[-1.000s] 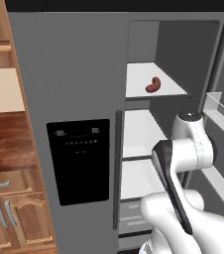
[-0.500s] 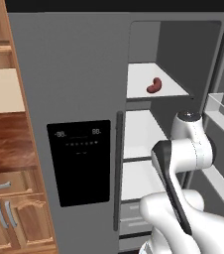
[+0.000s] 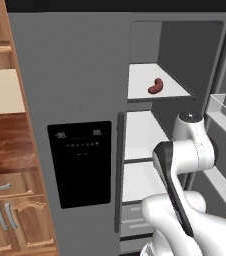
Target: Retrieve the sausage and cheese from the fridge and place them on the cutting board on the counter.
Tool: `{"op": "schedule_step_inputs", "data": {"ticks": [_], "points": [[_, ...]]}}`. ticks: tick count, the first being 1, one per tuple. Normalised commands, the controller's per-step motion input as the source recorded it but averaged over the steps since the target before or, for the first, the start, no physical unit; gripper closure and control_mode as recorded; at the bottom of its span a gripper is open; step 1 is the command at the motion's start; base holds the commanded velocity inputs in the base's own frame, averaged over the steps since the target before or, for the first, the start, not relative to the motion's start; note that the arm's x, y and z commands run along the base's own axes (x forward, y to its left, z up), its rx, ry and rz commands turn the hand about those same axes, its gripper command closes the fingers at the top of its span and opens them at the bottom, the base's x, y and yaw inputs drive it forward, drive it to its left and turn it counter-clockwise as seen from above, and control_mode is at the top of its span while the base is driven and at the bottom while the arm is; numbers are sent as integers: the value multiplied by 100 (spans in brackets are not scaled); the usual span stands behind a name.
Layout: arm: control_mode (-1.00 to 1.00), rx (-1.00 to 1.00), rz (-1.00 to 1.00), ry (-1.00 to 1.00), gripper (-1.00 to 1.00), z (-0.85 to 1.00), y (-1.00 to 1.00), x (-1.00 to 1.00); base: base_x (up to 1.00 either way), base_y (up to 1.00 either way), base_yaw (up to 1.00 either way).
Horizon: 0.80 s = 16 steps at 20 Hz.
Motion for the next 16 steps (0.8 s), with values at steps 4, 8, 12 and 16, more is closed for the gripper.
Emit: {"op": "schedule_step_inputs", "data": {"ticks": [4,8,12,16], "points": [[100,0,0,0,-100,0,0,0,0,0,0],[100,0,0,0,-100,0,0,0,0,0,0],[-100,0,0,0,-100,0,0,0,0,0,0],[-100,0,0,0,-100,0,0,0,0,0,0]]}}
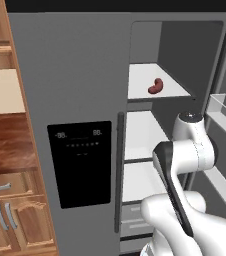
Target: Retrieve the sausage and cheese from the fridge and place them on the cutting board on the counter.
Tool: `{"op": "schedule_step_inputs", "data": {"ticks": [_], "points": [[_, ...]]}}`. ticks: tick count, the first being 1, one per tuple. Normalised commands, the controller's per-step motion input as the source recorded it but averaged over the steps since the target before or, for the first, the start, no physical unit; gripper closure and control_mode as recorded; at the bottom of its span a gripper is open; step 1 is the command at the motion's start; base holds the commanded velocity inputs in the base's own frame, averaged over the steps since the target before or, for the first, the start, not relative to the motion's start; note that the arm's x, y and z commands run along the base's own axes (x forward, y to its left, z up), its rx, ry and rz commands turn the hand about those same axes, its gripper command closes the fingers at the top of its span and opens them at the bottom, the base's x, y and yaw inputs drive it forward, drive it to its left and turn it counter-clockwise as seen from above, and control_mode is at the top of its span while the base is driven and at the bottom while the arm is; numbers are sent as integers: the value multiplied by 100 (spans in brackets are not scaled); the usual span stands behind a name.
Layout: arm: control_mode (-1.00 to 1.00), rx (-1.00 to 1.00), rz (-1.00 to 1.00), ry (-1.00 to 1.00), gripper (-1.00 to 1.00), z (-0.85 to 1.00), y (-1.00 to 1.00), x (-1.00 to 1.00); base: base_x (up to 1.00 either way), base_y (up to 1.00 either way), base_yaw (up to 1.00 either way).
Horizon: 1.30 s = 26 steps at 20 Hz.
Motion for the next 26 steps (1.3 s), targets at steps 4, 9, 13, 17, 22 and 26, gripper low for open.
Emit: {"op": "schedule_step_inputs", "data": {"ticks": [4,9,13,17,22,26], "points": [[-100,0,0,0,-100,0,0,0,0,0,0],[-100,1,0,-7,-100,10,19,-9,0,0,0],[-100,5,3,-33,-100,74,14,0,0,0,0],[-100,8,9,-45,-100,92,0,24,0,0,0],[-100,0,5,-42,-100,85,0,21,0,0,0],[-100,0,2,-40,-100,93,4,8,0,0,0]]}}
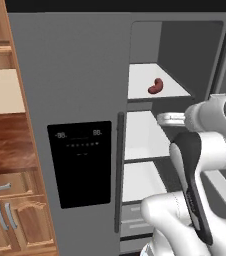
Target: Retrieve the sausage and cheese from the fridge and place them on the cutting board on the counter.
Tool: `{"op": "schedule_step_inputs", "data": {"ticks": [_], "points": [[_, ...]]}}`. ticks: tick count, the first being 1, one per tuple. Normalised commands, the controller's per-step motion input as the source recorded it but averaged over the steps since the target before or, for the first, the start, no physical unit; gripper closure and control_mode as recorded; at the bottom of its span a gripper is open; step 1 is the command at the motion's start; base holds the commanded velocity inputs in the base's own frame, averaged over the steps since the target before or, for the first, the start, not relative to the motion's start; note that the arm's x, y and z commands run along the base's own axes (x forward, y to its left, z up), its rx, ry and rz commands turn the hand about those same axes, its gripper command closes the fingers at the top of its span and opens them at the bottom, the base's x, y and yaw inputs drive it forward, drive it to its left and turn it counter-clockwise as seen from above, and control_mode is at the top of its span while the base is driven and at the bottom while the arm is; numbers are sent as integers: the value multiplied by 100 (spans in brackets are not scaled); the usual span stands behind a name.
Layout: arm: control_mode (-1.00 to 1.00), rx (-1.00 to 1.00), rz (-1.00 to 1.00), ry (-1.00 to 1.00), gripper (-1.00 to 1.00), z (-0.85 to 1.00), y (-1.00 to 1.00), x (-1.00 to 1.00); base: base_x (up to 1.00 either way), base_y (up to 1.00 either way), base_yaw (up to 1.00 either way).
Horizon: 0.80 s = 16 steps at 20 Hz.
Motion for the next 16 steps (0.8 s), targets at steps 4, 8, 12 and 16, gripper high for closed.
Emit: {"op": "schedule_step_inputs", "data": {"ticks": [4,8,12,16], "points": [[-100,-1,0,-28,-100,78,0,43,0,0,0],[-100,0,0,-5,-100,76,0,36,0,0,0],[-100,0,0,0,-100,46,-10,39,0,0,0],[-100,-3,0,0,-100,3,-8,49,0,0,0]]}}
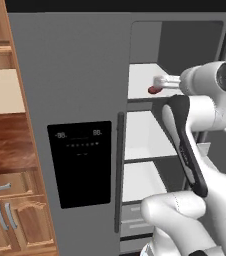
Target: Retrieve the sausage and cheese from the fridge and place them on the cutting board on the counter.
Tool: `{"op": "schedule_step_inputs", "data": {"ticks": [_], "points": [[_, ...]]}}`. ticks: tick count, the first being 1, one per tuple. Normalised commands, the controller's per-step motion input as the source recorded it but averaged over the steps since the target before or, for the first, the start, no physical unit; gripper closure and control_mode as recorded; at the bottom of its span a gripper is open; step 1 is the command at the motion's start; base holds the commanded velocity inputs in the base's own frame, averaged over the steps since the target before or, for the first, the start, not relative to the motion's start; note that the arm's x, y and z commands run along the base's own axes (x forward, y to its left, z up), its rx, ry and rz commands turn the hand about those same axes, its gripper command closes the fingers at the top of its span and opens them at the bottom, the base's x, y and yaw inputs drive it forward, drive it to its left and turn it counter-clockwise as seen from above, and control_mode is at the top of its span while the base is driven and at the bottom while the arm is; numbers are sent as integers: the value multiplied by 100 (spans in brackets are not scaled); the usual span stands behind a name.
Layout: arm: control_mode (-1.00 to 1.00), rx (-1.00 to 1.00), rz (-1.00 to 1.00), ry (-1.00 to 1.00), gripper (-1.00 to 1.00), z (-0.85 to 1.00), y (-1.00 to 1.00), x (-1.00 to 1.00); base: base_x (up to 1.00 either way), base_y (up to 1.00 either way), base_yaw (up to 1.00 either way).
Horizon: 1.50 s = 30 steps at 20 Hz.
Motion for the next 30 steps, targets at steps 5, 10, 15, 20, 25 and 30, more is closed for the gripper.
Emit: {"op": "schedule_step_inputs", "data": {"ticks": [5,10,15,20,25,30], "points": [[-100,-6,0,2,-100,-1,0,50,0,0,0],[-100,-1,0,2,-100,-13,-5,71,0,0,0],[-100,0,0,5,-100,-12,-14,48,0,0,0],[-100,-1,0,3,-100,-9,-17,27,0,0,0],[-100,-1,0,7,-100,0,-4,19,0,0,0],[-100,0,0,16,-100,-16,-5,19,0,0,0]]}}
